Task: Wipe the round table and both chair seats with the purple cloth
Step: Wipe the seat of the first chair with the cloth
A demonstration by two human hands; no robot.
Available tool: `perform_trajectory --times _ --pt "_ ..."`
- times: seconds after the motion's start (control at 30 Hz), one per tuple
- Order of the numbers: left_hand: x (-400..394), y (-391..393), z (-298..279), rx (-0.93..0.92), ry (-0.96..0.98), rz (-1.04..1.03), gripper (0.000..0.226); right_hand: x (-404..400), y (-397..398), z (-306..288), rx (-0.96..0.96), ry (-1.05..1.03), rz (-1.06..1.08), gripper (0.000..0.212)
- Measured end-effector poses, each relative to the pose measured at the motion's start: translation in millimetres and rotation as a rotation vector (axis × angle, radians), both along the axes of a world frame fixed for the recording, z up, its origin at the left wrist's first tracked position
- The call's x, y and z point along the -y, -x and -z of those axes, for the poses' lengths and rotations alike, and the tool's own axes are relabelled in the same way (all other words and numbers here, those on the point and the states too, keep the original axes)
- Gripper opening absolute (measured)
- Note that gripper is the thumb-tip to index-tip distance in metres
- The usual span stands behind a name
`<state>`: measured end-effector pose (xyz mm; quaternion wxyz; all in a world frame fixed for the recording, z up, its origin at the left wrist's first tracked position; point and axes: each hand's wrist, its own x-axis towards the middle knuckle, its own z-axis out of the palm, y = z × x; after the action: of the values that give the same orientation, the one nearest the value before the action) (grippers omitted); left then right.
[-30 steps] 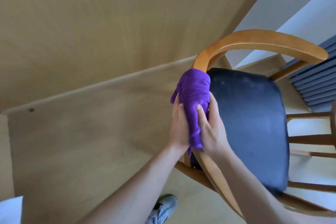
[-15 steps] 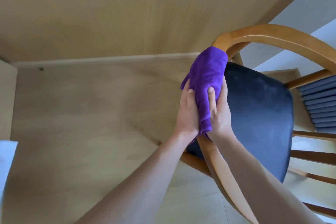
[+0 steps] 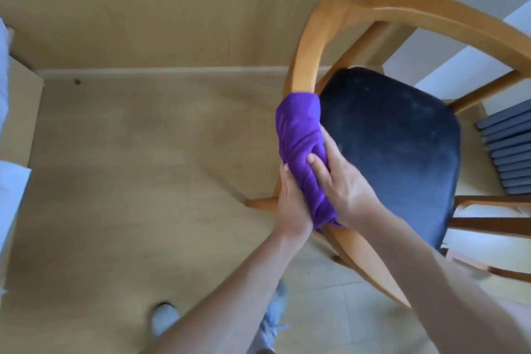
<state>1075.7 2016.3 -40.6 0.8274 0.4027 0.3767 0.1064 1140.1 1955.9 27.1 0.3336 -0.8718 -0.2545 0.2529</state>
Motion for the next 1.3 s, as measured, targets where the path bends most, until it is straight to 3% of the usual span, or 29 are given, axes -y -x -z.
perform_trajectory --times 0.17,0.33,0.43,0.67,0.8,1.03,1.3 --pt "20 12 11 0.017 -0.017 -0.047 0.046 23 5 10 -0.018 0.079 -0.097 0.056" --pt "-11 -16 -18 0.104 -0.111 -0.154 0.067 -13 -19 11 -0.103 -0.218 -0.075 0.067" --pt "-34 -40 -18 0.07 -0.252 -0.169 0.056 -37 -40 13 -0.097 -0.303 -0.003 0.076" --pt "0 -21 -7 0.042 -0.275 -0.236 0.045 -8 -28 19 -0.185 -0.218 -0.129 0.071" --pt "42 10 -9 0.043 -0.236 -0.252 0.063 28 -15 18 -0.232 -0.097 -0.216 0.069" --pt "117 45 -19 -0.077 -0.27 -0.31 0.063 102 7 4 -0.04 0.108 -0.367 0.061" --pt "199 61 -32 -0.087 -0.384 -0.336 0.06 178 22 -1 0.139 0.217 -0.354 0.049"
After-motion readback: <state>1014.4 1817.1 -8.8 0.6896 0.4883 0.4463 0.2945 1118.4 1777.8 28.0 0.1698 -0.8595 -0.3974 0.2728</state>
